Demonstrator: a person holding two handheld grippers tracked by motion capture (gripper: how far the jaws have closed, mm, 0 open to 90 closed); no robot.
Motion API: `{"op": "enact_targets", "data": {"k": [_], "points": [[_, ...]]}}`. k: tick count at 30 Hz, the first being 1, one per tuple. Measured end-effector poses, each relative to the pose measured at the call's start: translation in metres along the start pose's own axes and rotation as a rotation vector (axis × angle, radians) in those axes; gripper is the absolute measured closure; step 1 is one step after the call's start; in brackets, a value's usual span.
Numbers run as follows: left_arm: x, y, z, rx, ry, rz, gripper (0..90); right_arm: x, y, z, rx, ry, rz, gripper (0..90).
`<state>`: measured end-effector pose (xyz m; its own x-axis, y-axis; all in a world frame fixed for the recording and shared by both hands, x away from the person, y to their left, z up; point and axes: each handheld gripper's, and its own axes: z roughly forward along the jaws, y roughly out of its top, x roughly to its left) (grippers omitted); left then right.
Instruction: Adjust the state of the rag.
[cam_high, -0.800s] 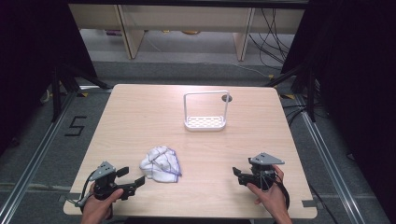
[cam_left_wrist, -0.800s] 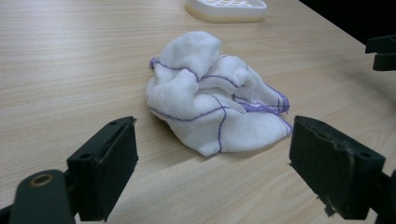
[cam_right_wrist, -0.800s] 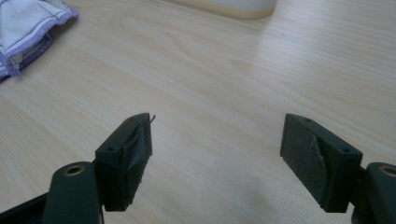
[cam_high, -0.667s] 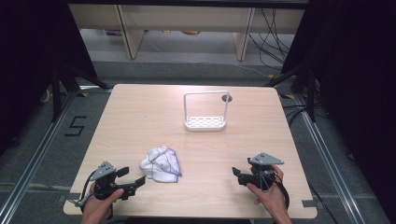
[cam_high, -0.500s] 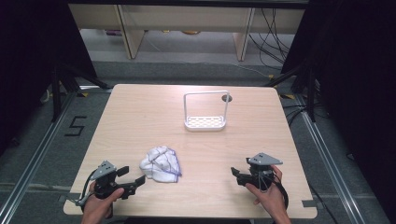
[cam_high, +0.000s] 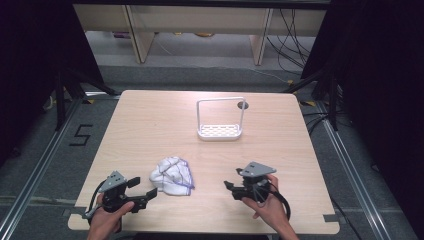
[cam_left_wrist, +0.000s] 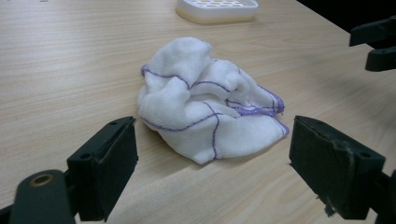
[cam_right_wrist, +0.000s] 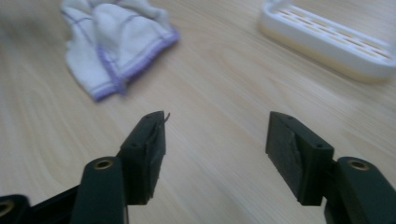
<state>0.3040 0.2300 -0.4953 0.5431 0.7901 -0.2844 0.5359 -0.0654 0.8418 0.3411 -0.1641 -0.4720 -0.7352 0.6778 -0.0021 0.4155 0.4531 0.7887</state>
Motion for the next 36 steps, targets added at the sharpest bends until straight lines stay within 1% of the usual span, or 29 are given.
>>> {"op": "enact_targets", "data": {"k": [2, 3, 4, 5, 9, 10, 11, 12, 14, 16, 17, 18, 19, 20, 21, 22, 23, 24, 25, 26, 27, 28, 29, 30, 31, 33, 34, 35, 36], "points": [[0.0, 0.0, -0.002, 0.001, 0.008, -0.003, 14.7, 0.012, 0.01, 0.014, 0.01, 0.029, -0.04, 42.8], [-0.001, 0.0, -0.004, 0.004, 0.017, -0.004, 14.7, 0.016, 0.014, 0.018, 0.012, 0.041, -0.048, 43.6], [-0.001, -0.001, -0.005, -0.008, 0.01, -0.001, 14.7, 0.02, 0.018, 0.024, 0.018, 0.053, -0.065, 44.3], [-0.001, -0.001, -0.005, -0.01, 0.017, -0.005, 14.7, 0.024, 0.023, 0.032, 0.017, 0.053, -0.071, 45.3], [0.002, -0.002, -0.008, -0.018, 0.018, -0.01, 14.6, 0.037, 0.034, 0.054, 0.044, 0.075, -0.089, 47.8], [0.002, -0.002, -0.009, -0.013, 0.025, -0.006, 14.6, 0.04, 0.036, 0.059, 0.06, 0.083, -0.098, 47.8], [0.003, -0.002, -0.009, -0.013, 0.016, -0.009, 14.6, 0.043, 0.037, 0.065, 0.062, 0.088, -0.106, 48.1], [0.004, -0.002, -0.009, -0.011, 0.017, -0.005, 14.7, 0.046, 0.037, 0.068, 0.079, 0.095, -0.098, 48.5], [0.003, -0.002, -0.009, -0.012, 0.015, -0.006, 14.7, 0.05, 0.037, 0.075, 0.083, 0.098, -0.108, 49.0], [0.002, -0.002, -0.009, -0.009, 0.02, -0.003, 14.6, 0.053, 0.038, 0.079, 0.102, 0.099, -0.091, 50.4], [0.002, -0.002, -0.008, -0.016, 0.014, -0.009, 14.7, 0.054, 0.038, 0.081, 0.104, 0.102, -0.076, 50.8], [0.002, -0.002, -0.009, -0.006, 0.024, 0.0, 14.6, 0.054, 0.038, 0.084, 0.093, 0.102, -0.094, 51.8], [0.002, -0.002, -0.008, -0.011, 0.021, -0.006, 14.6, 0.056, 0.037, 0.087, 0.075, 0.095, -0.069, 53.5], [0.002, -0.003, -0.008, -0.01, 0.018, -0.003, 14.7, 0.055, 0.037, 0.088, 0.079, 0.091, -0.082, 53.9], [0.002, -0.003, -0.009, -0.007, 0.026, -0.005, 14.7, 0.056, 0.037, 0.092, 0.084, 0.105, -0.075, 53.9], [0.002, -0.002, -0.009, 0.0, 0.032, -0.006, 14.7, 0.057, 0.037, 0.093, 0.102, 0.1, -0.067, 54.2], [0.003, -0.003, -0.009, -0.008, 0.025, -0.005, 14.6, 0.058, 0.035, 0.097, 0.087, 0.098, -0.075, 55.5], [0.004, -0.003, -0.008, -0.007, 0.024, -0.005, 14.6, 0.059, 0.035, 0.099, 0.095, 0.099, -0.062, 57.0], [0.004, -0.003, -0.008, -0.008, 0.027, -0.009, 14.6, 0.059, 0.035, 0.104, 0.107, 0.099, -0.077, 60.8], [0.004, -0.003, -0.008, -0.009, 0.027, -0.011, 14.6, 0.059, 0.035, 0.105, 0.12, 0.101, -0.078, 67.1], [0.004, -0.003, -0.009, -0.011, 0.026, -0.011, 14.6, 0.059, 0.033, 0.109, 0.107, 0.095, -0.074, 73.9], [0.004, -0.003, -0.009, -0.012, 0.027, -0.01, 14.7, 0.058, 0.033, 0.11, 0.088, 0.107, -0.091, 78.6], [0.004, -0.003, -0.01, -0.013, 0.02, -0.007, 14.7, 0.058, 0.034, 0.109, 0.08, 0.09, -0.098, 82.0], [0.003, -0.003, -0.01, -0.015, 0.021, -0.008, 14.6, 0.057, 0.036, 0.107, 0.069, 0.081, -0.132, 84.5], [0.003, -0.003, -0.011, -0.018, 0.022, -0.01, 14.7, 0.055, 0.039, 0.102, 0.044, 0.079, -0.142, 85.6], [0.003, -0.003, -0.011, -0.02, 0.022, -0.012, 14.6, 0.05, 0.046, 0.092, 0.031, 0.089, -0.128, 86.4], [0.003, -0.003, -0.011, -0.019, 0.021, -0.012, 14.6, 0.048, 0.05, 0.087, 0.023, 0.089, -0.134, 86.7], [0.003, -0.002, -0.011, -0.02, 0.021, -0.012, 14.7, 0.045, 0.054, 0.08, 0.004, 0.075, -0.137, 86.9], [0.003, -0.002, -0.011, -0.022, 0.022, -0.012, 14.6, 0.042, 0.059, 0.074, -0.003, 0.078, -0.141, 87.0]]}}
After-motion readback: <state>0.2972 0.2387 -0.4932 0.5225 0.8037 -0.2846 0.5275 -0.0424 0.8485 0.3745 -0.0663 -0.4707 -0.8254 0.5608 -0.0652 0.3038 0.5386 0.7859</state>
